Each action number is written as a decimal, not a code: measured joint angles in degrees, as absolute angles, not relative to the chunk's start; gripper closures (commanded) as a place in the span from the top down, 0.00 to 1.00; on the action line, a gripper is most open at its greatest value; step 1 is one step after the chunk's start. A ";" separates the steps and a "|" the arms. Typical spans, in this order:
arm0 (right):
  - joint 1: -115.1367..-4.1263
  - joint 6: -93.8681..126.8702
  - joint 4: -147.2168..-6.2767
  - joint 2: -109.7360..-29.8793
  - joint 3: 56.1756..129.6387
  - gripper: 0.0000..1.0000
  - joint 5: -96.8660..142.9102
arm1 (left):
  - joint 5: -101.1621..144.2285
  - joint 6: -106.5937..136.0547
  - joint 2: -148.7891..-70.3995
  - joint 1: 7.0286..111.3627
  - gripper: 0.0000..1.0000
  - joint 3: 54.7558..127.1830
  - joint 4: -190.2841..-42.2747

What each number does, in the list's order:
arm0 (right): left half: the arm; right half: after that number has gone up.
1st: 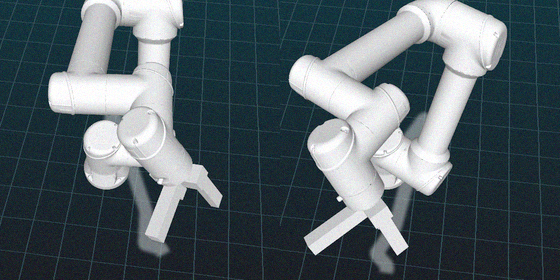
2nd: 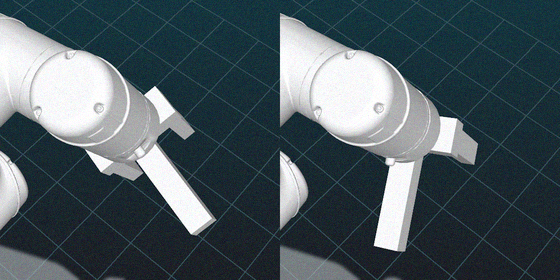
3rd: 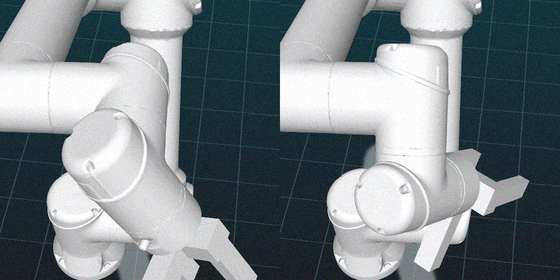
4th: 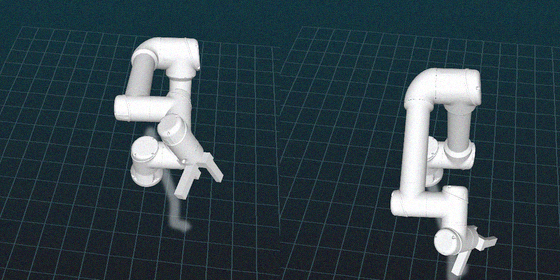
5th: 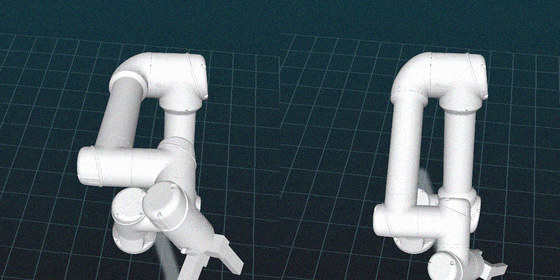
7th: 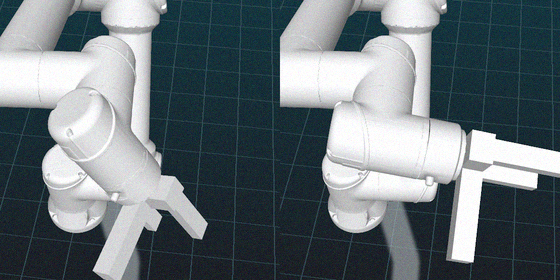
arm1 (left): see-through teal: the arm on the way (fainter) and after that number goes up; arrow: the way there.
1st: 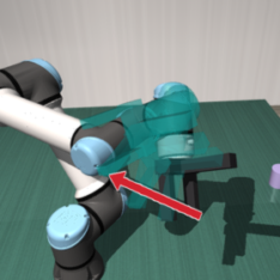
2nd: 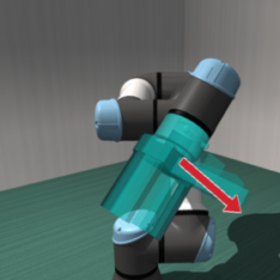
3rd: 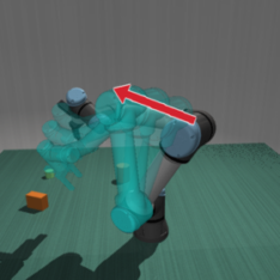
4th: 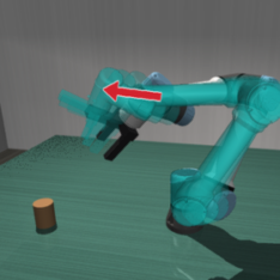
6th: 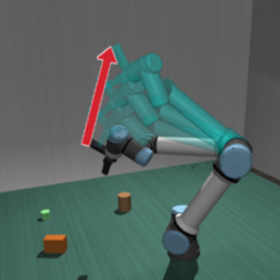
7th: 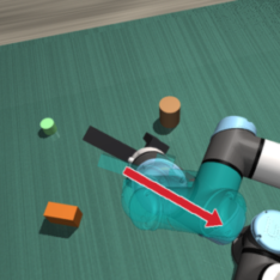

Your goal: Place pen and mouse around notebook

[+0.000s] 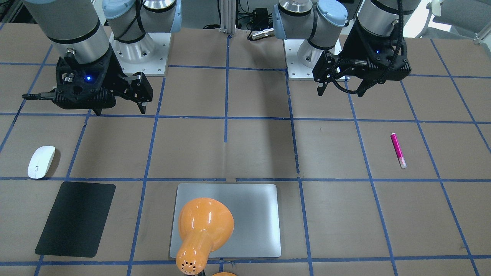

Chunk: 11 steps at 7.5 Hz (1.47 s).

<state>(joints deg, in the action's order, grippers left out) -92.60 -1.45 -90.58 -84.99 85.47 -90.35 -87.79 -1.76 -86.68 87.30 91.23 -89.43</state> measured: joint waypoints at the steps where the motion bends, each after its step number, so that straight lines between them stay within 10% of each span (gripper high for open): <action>1: -92.50 -1.48 -90.60 -84.99 85.61 1.00 -90.37 | -87.80 -1.76 -86.68 87.28 1.00 91.25 -89.40; 11: -90.90 -3.09 -91.13 -84.70 86.27 1.00 -91.36 | -91.01 -40.81 -95.14 51.83 1.00 106.70 -73.15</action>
